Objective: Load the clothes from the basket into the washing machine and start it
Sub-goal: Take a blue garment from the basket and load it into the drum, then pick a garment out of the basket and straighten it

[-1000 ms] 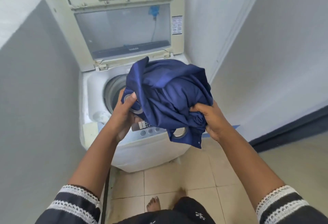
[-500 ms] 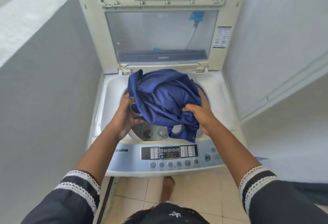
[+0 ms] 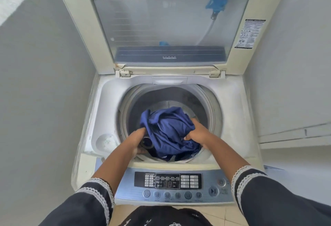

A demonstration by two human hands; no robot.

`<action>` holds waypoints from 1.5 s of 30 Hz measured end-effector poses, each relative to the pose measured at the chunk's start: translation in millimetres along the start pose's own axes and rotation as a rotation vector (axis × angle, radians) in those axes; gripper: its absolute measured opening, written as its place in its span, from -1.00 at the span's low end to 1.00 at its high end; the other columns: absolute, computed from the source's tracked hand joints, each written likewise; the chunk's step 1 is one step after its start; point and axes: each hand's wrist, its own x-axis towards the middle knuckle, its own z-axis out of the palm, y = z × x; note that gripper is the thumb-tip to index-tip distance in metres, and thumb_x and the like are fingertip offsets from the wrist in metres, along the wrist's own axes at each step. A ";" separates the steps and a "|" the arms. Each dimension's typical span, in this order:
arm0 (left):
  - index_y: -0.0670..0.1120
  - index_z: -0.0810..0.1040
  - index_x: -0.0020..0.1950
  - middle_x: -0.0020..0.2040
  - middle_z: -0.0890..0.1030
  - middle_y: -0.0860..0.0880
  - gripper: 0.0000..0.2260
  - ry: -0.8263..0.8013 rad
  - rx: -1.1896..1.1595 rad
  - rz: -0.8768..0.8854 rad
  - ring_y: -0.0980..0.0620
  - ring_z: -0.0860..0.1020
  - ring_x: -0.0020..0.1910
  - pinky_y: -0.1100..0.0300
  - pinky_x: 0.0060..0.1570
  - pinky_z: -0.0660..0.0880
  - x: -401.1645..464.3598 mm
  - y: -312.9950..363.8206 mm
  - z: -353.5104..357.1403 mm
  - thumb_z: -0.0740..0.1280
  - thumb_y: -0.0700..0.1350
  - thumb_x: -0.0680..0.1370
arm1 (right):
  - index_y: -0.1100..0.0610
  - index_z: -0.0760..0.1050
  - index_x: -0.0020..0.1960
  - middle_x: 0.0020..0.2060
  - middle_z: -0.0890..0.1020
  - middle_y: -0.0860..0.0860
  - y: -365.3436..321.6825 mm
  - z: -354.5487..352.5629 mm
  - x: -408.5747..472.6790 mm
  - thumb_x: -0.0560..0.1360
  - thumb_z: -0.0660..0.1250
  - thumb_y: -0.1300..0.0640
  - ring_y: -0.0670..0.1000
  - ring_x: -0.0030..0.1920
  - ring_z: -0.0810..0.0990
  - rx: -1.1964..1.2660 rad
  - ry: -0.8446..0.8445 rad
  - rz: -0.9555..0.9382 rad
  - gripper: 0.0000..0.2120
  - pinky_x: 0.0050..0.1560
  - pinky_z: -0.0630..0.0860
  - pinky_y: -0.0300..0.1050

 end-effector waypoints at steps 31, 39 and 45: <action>-0.03 0.54 0.22 0.09 0.66 -0.03 -0.83 -0.257 0.373 0.816 0.03 0.64 0.05 0.18 -0.01 0.56 -169.1 -88.2 25.9 0.31 -0.11 0.63 | 0.10 0.59 0.10 0.03 0.64 0.03 70.5 82.4 -195.8 0.46 0.33 0.35 0.00 0.06 0.61 -0.020 0.680 -0.541 -0.72 0.16 0.53 -0.10; -0.04 0.54 0.25 0.16 0.64 0.02 -0.79 -0.547 0.615 0.859 0.07 0.59 0.15 0.27 0.09 0.52 -206.7 -218.6 51.4 0.33 -0.15 0.62 | 0.08 0.60 0.09 0.03 0.61 0.01 203.4 165.4 -287.8 0.44 0.31 0.36 0.02 0.04 0.61 0.145 0.850 -0.467 -0.70 0.14 0.56 -0.06; -0.02 0.54 0.24 0.14 0.63 -0.09 -0.81 -0.717 0.839 0.802 -0.09 0.58 0.15 0.08 0.13 0.53 -241.6 -307.3 97.6 0.32 -0.14 0.62 | 0.06 0.60 0.10 0.03 0.61 -0.03 309.5 206.3 -375.5 0.45 0.33 0.35 -0.06 0.04 0.59 0.257 0.995 -0.289 -0.69 0.10 0.50 -0.26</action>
